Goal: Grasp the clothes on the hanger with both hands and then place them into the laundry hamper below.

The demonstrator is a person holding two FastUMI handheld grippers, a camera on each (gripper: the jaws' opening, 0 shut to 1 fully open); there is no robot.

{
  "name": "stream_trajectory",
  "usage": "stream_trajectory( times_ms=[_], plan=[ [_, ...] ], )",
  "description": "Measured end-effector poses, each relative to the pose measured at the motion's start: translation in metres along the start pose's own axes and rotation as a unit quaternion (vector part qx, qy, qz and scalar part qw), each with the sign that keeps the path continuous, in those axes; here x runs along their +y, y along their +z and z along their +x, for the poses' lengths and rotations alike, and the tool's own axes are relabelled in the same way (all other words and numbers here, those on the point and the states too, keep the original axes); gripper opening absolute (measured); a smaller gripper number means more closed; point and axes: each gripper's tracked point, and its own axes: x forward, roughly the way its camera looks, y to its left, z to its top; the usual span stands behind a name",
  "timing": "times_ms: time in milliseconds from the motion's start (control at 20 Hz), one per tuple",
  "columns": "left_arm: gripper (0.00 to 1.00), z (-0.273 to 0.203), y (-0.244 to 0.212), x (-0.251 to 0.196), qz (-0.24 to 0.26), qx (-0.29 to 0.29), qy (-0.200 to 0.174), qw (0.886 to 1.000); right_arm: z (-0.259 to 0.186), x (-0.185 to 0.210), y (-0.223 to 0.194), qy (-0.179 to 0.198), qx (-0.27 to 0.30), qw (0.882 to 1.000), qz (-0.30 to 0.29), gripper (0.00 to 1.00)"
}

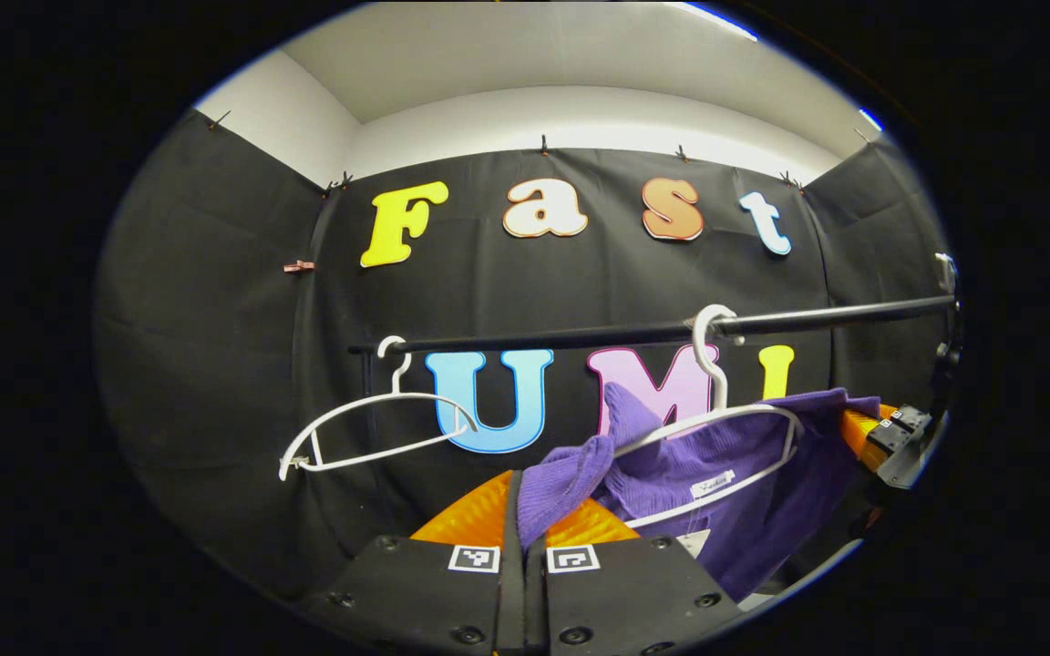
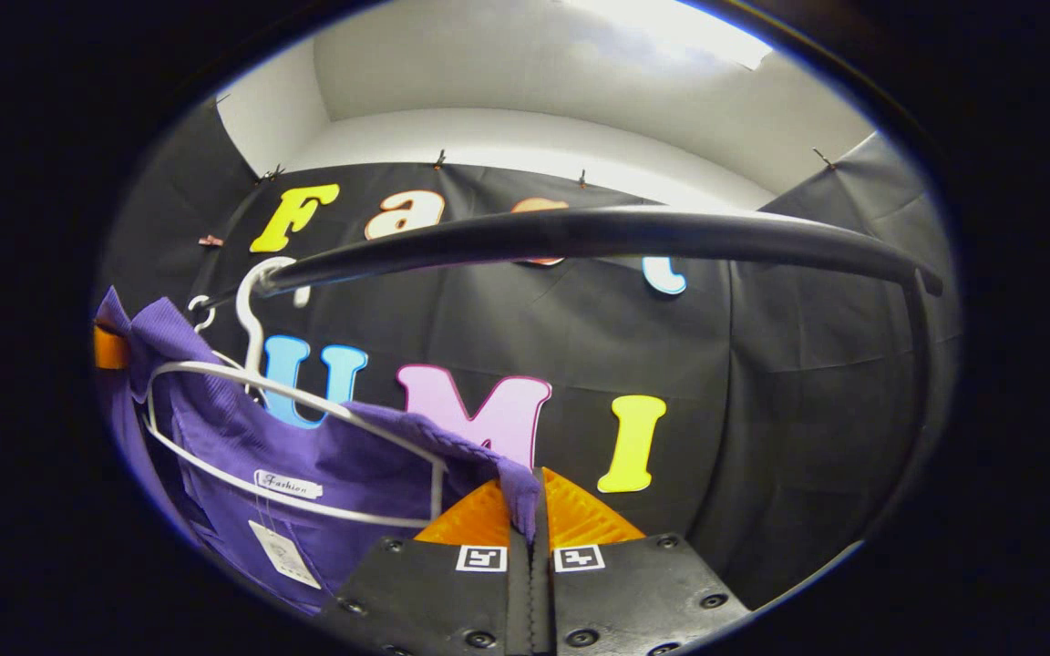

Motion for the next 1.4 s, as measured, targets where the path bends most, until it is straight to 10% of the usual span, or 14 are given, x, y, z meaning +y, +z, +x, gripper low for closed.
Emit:
stream_trajectory(
  times_ms=[500, 1400],
  plan=[
    [0.03, 0.031, 0.011, 0.028, -0.019, 0.001, -0.008, 1.0, 0.042, -0.033, -0.048, -0.058, 0.014, 0.998, -0.003, 0.04],
    [0.05, -0.004, -0.152, 0.043, -0.029, 0.127, 0.014, 0.991, -0.062, 0.052, -0.192, 0.066, 0.187, 0.98, 0.015, 0.05]
  ],
)
